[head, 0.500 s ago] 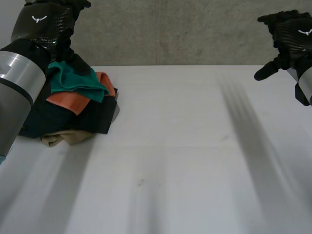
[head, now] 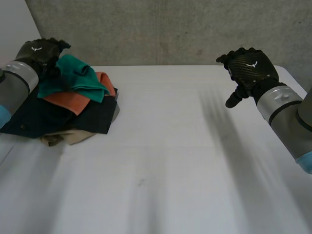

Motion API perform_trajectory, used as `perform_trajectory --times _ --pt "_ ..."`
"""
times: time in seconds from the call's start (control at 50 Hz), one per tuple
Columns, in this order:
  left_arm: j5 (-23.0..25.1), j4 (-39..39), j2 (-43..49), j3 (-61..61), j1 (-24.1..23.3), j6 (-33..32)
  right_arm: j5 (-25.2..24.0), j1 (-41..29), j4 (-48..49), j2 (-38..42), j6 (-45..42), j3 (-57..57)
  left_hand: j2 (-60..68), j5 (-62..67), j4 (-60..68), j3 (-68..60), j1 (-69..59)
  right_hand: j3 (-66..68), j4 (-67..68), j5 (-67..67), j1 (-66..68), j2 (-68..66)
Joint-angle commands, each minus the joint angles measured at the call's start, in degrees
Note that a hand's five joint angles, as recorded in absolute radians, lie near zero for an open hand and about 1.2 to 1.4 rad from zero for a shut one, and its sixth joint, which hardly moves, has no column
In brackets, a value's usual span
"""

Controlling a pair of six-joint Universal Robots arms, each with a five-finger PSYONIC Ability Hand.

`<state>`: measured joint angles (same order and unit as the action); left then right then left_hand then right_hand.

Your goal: Fold the laundry.

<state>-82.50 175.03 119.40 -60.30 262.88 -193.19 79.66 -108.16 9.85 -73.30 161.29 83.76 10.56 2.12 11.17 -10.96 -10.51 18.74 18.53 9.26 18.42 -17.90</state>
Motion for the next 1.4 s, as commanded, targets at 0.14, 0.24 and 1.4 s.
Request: perform_trajectory --times 0.14,0.24,1.4 --pt "-0.6 -0.3 20.5 17.8 4.0 -10.8 0.0 -0.3 0.1 2.2 -1.6 -0.1 -0.6 -2.1 -1.2 1.0 0.5 3.0 3.2 2.5 3.4 -3.9" --pt "-2.2 -0.1 23.3 22.3 3.7 -14.0 0.1 0.0 0.2 2.6 -2.7 -0.2 62.1 60.5 61.5 -61.7 -62.1 3.2 3.4 2.7 3.5 -4.0" --pt "7.4 -0.9 -9.7 -8.3 -15.7 -4.2 0.0 -4.0 -5.4 5.2 -0.3 -4.0 0.0 -1.6 -0.6 0.4 0.0 -0.7 -0.4 -1.2 -0.3 -0.2"
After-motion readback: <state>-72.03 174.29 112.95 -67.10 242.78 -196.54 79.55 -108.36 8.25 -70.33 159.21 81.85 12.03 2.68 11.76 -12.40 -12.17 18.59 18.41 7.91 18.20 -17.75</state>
